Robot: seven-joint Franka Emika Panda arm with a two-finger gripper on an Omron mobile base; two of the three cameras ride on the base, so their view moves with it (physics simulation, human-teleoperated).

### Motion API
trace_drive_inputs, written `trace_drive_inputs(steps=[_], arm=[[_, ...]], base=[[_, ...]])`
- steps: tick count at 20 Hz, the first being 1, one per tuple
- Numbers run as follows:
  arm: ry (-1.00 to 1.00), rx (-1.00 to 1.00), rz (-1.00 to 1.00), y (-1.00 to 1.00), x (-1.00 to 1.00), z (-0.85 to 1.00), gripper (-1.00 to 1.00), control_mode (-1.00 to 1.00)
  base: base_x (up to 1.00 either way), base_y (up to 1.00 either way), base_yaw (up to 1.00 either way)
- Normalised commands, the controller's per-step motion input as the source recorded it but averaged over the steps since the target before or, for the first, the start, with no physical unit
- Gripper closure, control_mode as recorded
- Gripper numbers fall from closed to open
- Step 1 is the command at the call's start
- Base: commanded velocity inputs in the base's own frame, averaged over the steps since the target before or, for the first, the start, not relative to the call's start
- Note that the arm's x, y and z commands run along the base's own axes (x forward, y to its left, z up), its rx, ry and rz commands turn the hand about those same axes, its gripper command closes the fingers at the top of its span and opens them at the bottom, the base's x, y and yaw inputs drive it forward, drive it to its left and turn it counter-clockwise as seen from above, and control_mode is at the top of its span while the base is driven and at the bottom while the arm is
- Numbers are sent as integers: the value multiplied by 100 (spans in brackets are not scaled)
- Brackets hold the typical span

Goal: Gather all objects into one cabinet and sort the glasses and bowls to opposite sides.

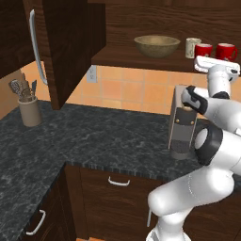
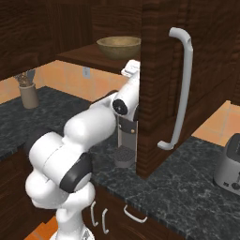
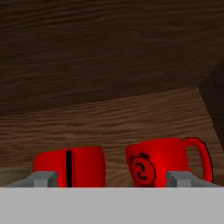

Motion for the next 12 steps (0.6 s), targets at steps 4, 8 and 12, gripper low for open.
trace_drive_inputs(steps=[4,8,12], arm=[[-29,-5,18,78,-87,-50,-100,-100],[-17,-19,27,100,-100,-97,-100,-100],[-5,-19,12,89,-100,-100,-100,-100]], base=[[0,0,0],[0,0,0],[0,0,0]])
